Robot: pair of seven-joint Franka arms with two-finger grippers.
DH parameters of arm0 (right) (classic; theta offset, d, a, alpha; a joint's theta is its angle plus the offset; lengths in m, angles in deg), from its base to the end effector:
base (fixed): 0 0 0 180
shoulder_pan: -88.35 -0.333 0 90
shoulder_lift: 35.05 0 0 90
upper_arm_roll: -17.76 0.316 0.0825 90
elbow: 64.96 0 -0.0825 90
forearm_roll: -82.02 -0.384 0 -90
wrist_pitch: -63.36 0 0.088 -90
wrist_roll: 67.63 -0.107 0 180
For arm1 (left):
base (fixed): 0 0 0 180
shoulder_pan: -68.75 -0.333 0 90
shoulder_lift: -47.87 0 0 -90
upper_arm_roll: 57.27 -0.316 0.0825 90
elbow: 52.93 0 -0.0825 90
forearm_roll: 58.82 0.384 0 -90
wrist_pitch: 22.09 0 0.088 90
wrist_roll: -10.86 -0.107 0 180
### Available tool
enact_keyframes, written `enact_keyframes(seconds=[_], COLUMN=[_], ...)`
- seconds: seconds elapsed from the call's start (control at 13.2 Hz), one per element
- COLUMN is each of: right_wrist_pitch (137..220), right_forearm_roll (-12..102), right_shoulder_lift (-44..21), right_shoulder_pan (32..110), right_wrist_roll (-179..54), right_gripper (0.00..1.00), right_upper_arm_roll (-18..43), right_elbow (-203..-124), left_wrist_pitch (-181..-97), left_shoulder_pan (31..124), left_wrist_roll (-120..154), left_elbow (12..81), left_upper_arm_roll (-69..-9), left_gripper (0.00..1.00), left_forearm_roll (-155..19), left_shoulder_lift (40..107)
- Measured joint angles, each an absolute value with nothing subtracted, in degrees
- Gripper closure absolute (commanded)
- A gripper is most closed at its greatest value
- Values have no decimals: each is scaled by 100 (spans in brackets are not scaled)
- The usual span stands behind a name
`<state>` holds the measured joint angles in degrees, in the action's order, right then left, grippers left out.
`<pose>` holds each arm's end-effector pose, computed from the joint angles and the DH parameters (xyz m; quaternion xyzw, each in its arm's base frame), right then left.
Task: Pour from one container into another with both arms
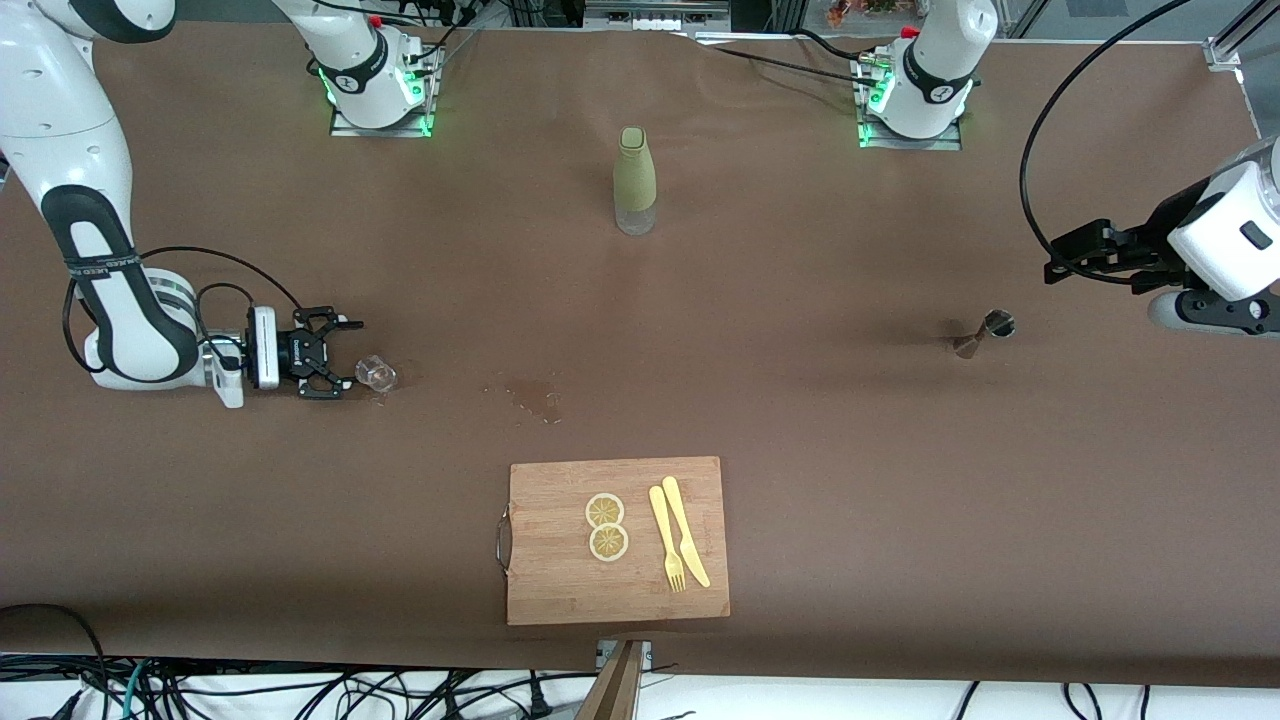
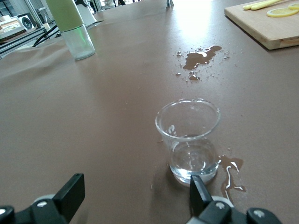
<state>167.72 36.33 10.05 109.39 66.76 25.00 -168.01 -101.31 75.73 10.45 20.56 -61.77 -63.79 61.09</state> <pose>0.5664 -0.0785 0.0983 -0.6135 -0.6134 -0.2496 0.4301 0.6030 -0.0429 0.6092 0.9968 -0.0309 -0.0656 0.0328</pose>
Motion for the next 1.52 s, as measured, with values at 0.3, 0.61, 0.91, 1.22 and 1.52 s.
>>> enact_keyframes(seconds=[0.3, 0.61, 0.91, 1.22, 1.52], right_wrist_pitch=[16875, 16897, 16896, 16867, 16710], right_forearm_roll=[3558, 3564, 3803, 4158, 5142], right_shoulder_lift=[1006, 1007, 884, -49, -1647], right_shoulder_pan=[10909, 10911, 10927, 10946, 10941], right_wrist_roll=[6657, 6656, 6650, 6230, 4261], right_gripper=[0, 0, 0, 0, 0], right_upper_arm_roll=[2588, 2591, 2589, 2561, 2562], right_elbow=[-16801, -16729, -16206, -16083, -16467], left_wrist_pitch=[-10131, -10131, -10131, -10131, -10131], left_shoulder_pan=[7573, 7573, 7573, 7572, 7571], left_wrist_roll=[1045, 1045, 1045, 1045, 1046], left_elbow=[2056, 2056, 2055, 2055, 2054], left_upper_arm_roll=[-6177, -6176, -6176, -6177, -6176], left_gripper=[0, 0, 0, 0, 0], left_forearm_roll=[-6379, -6379, -6379, -6379, -6379], left_shoulder_lift=[6109, 6109, 6109, 6110, 6112])
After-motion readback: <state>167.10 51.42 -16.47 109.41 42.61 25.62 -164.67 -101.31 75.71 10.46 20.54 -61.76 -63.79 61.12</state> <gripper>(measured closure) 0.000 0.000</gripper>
